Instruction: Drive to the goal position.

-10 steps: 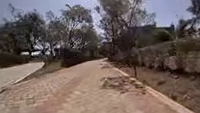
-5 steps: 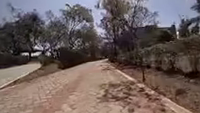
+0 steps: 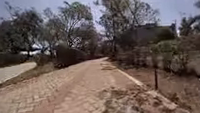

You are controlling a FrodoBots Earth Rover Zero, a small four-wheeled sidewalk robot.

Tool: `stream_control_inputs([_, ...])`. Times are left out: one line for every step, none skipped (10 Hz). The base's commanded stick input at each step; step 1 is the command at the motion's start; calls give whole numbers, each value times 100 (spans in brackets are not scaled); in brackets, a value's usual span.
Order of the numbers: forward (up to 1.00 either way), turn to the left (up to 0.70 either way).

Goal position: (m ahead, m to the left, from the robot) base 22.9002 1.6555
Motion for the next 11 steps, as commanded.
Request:
stream_control_inputs([100, 0])
stream_control_inputs([100, 0])
stream_control_inputs([100, 0])
stream_control_inputs([100, 0])
stream_control_inputs([100, 0])
stream_control_inputs([100, 0])
stream_control_inputs([100, 0])
stream_control_inputs([100, 0])
stream_control_inputs([100, 0])
stream_control_inputs([100, 0])
stream_control_inputs([100, 0])
